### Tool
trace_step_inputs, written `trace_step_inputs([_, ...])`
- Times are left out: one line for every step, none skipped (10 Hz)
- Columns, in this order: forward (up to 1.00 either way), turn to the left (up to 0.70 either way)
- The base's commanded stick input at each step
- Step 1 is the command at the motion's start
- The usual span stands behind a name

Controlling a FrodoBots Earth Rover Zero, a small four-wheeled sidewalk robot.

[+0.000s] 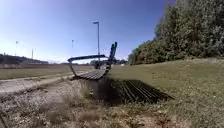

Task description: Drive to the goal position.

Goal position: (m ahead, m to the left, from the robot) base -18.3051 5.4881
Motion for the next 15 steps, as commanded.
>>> trace_step_inputs([0.00,0.70])
trace_step_inputs([0.00,0.70])
trace_step_inputs([0.00,0.70])
trace_step_inputs([0.00,0.70])
trace_step_inputs([0.00,0.70])
trace_step_inputs([0.00,0.70])
trace_step_inputs([0.00,0.70])
trace_step_inputs([0.00,0.70])
trace_step_inputs([0.00,0.70])
trace_step_inputs([0.00,0.70])
trace_step_inputs([0.00,0.70])
trace_step_inputs([0.00,0.70])
trace_step_inputs([0.00,0.70])
trace_step_inputs([0.00,0.70])
trace_step_inputs([0.00,0.70])
